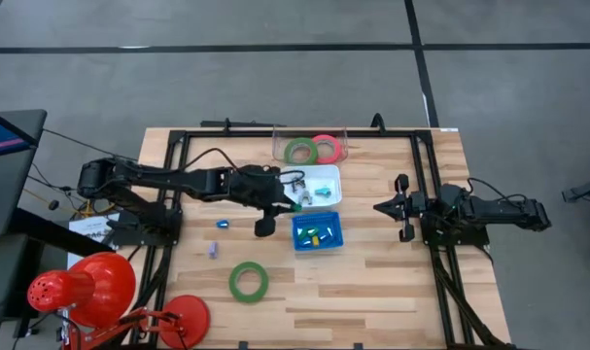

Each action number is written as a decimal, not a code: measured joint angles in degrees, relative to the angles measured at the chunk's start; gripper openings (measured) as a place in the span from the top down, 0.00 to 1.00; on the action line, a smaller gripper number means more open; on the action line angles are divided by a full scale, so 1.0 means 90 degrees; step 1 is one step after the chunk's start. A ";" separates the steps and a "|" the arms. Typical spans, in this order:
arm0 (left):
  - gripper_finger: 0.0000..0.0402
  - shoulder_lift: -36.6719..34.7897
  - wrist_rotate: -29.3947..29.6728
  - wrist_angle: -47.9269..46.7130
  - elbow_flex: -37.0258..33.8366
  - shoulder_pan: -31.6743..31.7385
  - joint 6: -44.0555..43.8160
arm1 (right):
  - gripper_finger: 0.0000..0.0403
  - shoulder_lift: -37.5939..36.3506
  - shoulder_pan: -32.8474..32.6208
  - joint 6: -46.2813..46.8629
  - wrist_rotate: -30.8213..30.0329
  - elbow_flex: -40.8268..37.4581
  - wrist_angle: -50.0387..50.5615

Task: Pick and place Stapler, Stapler remover, tape
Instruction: Put the green stapler into the blue bin

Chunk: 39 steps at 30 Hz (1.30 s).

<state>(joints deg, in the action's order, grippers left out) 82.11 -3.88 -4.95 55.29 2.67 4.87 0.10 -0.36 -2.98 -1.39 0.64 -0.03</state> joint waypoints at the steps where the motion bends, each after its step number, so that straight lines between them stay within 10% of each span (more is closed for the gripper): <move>1: 0.83 0.0000 -0.0081 0.0089 0.0000 -0.0041 0.0127 | 1.00 0.0000 0.0000 -0.0001 0.0001 0.0000 0.0000; 26: 0.83 0.1282 -0.0391 0.1120 0.0001 -0.0246 0.0190 | 1.00 0.0000 0.0000 -0.0002 0.0000 0.0001 0.0000; 39: 0.83 0.2223 -0.0401 0.3334 0.0000 -0.0216 0.0215 | 1.00 0.0000 0.0000 0.0000 -0.0002 0.0000 -0.0002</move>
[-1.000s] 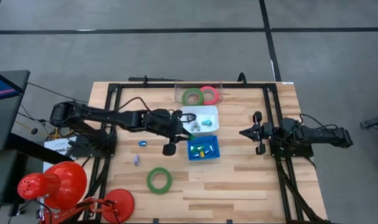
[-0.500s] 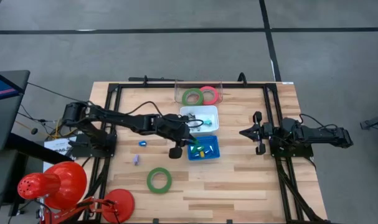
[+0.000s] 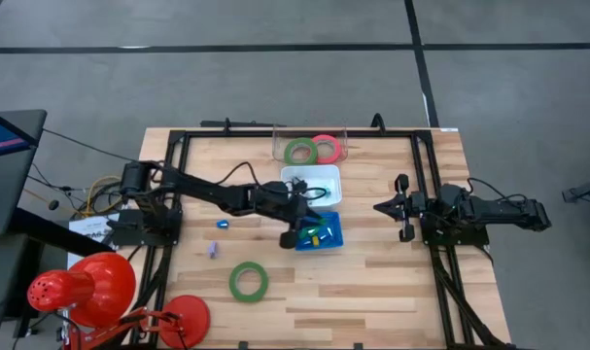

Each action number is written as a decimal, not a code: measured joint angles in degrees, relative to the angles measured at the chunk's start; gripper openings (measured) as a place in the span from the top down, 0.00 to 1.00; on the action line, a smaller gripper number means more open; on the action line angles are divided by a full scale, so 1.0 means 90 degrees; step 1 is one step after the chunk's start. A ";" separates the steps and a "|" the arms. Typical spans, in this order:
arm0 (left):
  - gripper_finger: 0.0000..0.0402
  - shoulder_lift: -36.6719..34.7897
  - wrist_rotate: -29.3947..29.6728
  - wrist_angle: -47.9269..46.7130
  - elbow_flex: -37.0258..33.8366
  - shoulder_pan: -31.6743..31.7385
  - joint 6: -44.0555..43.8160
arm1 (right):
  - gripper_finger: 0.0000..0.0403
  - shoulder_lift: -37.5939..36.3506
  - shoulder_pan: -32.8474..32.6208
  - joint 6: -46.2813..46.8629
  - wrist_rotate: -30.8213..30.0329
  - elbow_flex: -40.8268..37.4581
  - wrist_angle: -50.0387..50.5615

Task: Pick and place Stapler, Stapler remover, tape
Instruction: Put the green stapler into the blue bin

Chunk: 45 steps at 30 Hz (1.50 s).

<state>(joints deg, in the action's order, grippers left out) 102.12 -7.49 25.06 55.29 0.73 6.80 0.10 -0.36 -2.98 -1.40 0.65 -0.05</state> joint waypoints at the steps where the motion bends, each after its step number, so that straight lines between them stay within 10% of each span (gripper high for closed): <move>1: 0.83 0.0013 0.0002 0.0104 0.0000 0.0000 -0.0001 | 1.00 0.0000 0.0001 -0.0002 0.0002 0.0000 0.0002; 45: 0.83 0.1004 0.0017 0.0408 -0.0024 0.0015 -0.0023 | 1.00 0.0000 0.0000 -0.0001 0.0002 0.0000 0.0001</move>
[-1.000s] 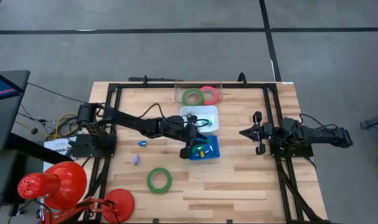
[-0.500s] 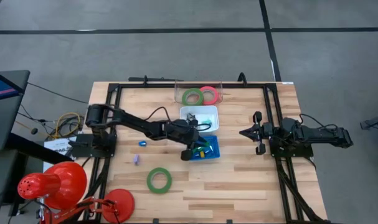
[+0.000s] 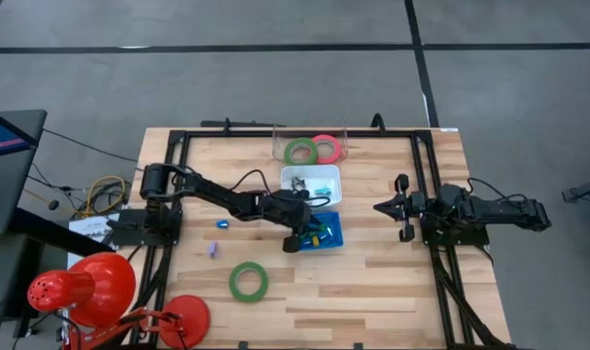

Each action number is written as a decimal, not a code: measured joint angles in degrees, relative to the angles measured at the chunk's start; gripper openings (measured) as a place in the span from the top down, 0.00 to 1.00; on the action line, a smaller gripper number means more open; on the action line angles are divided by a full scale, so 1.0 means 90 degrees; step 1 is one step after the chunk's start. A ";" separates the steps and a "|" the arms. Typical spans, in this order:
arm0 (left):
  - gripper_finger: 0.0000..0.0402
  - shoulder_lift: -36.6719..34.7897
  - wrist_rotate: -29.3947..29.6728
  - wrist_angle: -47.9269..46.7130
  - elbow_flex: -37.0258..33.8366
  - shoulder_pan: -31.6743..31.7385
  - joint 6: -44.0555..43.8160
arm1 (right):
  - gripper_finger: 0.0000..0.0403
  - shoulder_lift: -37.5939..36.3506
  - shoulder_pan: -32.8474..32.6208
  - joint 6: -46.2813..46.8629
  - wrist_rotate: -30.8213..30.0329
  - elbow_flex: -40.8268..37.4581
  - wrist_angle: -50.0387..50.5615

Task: Pick and place Stapler, Stapler remover, tape
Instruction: Put the green stapler into the blue bin, then put the blue stapler into the blue bin

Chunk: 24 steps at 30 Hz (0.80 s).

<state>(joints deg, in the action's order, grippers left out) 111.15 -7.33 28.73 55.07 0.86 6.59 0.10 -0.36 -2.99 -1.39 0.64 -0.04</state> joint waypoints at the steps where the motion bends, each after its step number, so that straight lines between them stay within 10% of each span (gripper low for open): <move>1: 0.83 0.0000 0.0000 0.0009 0.0000 0.0002 0.0000 | 1.00 0.0000 0.0002 0.0000 0.0000 0.0001 -0.0001; 24: 0.43 -0.0555 0.0003 -0.0488 0.0002 0.0018 -0.0132 | 1.00 0.0000 0.0000 -0.0001 0.0000 0.0000 -0.0001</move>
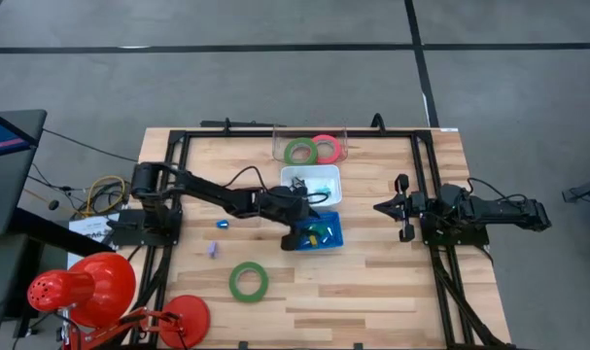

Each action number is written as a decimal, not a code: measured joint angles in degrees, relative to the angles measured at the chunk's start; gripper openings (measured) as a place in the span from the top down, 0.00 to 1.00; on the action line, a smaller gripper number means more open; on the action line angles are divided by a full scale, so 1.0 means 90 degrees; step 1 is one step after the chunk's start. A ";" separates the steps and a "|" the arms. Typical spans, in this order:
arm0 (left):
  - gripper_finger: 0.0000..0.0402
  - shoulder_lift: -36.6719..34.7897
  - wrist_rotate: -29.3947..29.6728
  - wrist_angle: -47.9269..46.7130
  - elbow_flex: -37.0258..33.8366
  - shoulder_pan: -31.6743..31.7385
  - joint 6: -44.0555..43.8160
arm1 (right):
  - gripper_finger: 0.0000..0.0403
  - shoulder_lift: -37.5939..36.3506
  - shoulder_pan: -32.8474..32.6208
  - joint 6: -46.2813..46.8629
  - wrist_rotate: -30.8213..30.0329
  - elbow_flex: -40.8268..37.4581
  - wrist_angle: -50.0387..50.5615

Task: Pick and place Stapler, Stapler remover, tape
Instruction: Put the blue stapler into the blue bin

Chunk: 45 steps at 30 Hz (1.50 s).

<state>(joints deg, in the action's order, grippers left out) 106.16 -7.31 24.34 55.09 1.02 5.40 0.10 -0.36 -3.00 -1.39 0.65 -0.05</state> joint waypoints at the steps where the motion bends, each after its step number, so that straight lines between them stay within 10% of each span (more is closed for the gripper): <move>1: 0.43 -0.0112 0.0005 -0.0143 0.0000 0.0013 -0.0005 | 1.00 0.0000 0.0000 0.0002 -0.0002 0.0000 0.0000; 24: 0.42 -0.2182 0.0646 -0.3842 -0.0007 0.0432 -0.0351 | 1.00 0.0000 0.0000 0.0001 0.0000 0.0001 0.0002; 45: 0.42 -0.3528 0.0644 -0.3991 -0.2176 0.0412 -0.0770 | 1.00 0.0000 0.0000 0.0000 0.0000 0.0000 0.0000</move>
<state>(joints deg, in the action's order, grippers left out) 74.41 -1.51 -11.58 35.51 4.73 -1.54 0.10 -0.36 -3.01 -1.39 0.64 -0.05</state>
